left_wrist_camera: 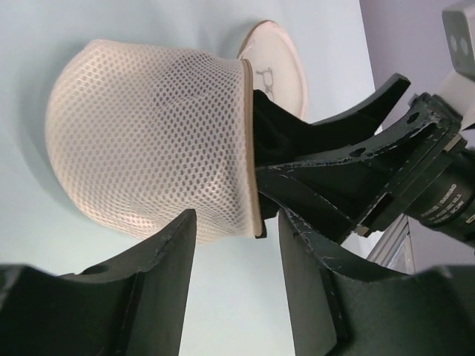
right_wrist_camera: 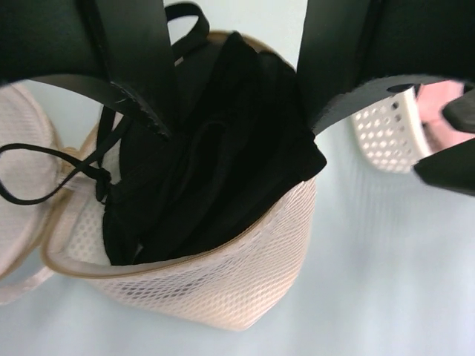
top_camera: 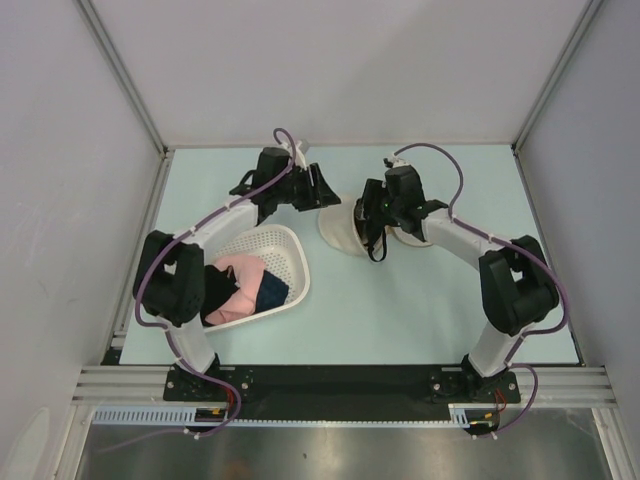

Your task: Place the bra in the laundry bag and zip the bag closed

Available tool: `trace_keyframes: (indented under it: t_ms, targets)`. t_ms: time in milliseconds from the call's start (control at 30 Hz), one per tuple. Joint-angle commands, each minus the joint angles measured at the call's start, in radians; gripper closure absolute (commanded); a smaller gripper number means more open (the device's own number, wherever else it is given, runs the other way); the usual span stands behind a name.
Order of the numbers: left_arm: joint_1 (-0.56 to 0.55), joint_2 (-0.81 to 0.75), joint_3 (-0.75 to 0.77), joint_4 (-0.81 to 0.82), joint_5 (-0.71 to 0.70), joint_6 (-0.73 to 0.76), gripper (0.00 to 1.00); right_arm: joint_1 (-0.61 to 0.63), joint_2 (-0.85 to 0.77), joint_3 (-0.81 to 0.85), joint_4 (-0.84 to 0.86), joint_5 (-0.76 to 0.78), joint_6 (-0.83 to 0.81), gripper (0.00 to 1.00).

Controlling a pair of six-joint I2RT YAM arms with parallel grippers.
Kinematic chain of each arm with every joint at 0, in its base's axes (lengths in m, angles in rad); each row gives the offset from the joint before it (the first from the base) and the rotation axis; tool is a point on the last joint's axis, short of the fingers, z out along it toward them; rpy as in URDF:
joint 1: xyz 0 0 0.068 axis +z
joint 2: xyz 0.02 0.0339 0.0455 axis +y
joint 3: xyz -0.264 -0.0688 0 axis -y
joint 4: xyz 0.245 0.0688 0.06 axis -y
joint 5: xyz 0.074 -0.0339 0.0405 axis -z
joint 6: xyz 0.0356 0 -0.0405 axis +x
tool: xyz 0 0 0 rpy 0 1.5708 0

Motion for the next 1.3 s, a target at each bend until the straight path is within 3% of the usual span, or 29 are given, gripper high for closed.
trace_keyframes:
  t_ms: [0,167,600,733,1033,1267]
  targets:
    - [-0.043,-0.029,0.054,-0.016,-0.016,0.042,0.47,-0.041,-0.047,-0.014,0.022,-0.257,0.036,0.35]
    - [-0.092,-0.009,0.132,-0.104,-0.100,0.102,0.46,-0.070,-0.080,-0.040,0.052,-0.348,0.046,0.21]
    - [-0.149,0.092,0.229,-0.225,-0.222,0.175,0.74,-0.156,-0.123,-0.114,0.129,-0.517,0.093,0.19]
    - [-0.149,0.112,0.235,-0.227,-0.214,0.175,0.77,-0.166,-0.114,-0.137,0.186,-0.551,0.119,0.26]
    - [-0.158,0.187,0.301,-0.231,-0.179,0.172,0.69,-0.163,-0.083,-0.142,0.244,-0.574,0.129,0.50]
    - [-0.164,0.234,0.342,-0.253,-0.195,0.178,0.69,-0.162,-0.071,-0.126,0.229,-0.560,0.116,0.55]
